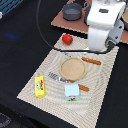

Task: Interact with the objects in diverse but meaningful ways.

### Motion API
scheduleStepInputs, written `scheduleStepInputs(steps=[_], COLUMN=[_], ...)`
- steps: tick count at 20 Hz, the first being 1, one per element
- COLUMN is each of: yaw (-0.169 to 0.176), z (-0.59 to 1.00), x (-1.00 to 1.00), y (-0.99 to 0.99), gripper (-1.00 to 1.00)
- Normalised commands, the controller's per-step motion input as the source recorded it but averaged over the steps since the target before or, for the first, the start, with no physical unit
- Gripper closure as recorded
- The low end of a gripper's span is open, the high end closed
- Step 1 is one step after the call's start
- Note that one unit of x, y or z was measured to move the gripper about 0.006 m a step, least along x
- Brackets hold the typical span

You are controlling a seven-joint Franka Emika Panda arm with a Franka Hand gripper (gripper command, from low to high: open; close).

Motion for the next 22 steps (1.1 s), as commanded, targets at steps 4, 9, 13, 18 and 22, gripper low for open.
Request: scheduleStepInputs(steps=[4, 9, 13, 18, 22], yaw=[0.103, 0.101, 0.133, 0.212, 0.167], z=[-0.09, -0.19, -0.37, -0.46, -0.41], x=[0.0, -0.07, -0.25, -0.31, -0.35], y=[0.67, 0.61, 0.43, 0.23, 0.07], gripper=[-1.0, -1.0, -1.0, -1.0, -1.0])
